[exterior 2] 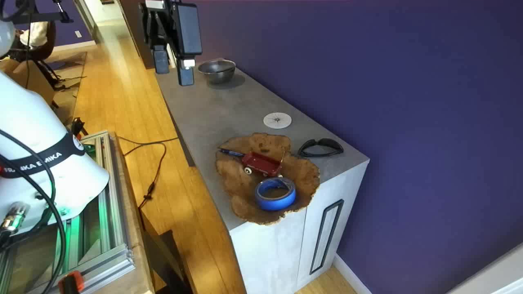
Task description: Put the glasses on the tray
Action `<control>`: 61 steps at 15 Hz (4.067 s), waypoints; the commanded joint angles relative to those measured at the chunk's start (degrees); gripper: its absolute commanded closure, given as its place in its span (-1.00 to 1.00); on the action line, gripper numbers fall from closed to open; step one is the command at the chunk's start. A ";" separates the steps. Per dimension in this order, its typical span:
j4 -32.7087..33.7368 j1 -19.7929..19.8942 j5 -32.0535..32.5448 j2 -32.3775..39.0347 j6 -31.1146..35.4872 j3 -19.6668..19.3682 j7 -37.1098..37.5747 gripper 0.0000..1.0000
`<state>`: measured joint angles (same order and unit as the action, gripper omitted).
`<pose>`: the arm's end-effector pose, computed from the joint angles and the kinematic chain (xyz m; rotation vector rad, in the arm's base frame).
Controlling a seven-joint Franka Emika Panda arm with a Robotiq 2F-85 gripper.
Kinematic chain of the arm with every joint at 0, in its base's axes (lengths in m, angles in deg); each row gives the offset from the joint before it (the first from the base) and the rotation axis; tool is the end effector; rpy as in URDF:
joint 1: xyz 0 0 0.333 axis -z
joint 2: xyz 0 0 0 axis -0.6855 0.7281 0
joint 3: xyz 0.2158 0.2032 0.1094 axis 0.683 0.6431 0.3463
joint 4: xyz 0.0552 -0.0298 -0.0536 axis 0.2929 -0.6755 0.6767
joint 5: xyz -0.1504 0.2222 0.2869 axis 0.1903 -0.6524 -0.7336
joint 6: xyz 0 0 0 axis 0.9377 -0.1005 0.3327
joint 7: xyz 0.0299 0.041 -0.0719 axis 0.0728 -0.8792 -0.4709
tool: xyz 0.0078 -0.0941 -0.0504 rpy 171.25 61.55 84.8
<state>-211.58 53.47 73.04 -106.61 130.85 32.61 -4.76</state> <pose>0.2963 -0.1489 0.4068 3.0413 0.2362 -0.2792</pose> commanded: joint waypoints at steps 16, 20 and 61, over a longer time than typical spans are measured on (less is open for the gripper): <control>5.43 -1.60 -12.65 26.12 50.58 2.32 19.09 -1.00; 8.49 -4.29 -19.61 33.48 54.80 1.78 15.97 -1.00; 37.24 7.10 -54.07 72.81 54.81 15.33 -13.99 0.97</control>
<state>-174.53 60.01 18.89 -32.66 187.07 48.03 -18.63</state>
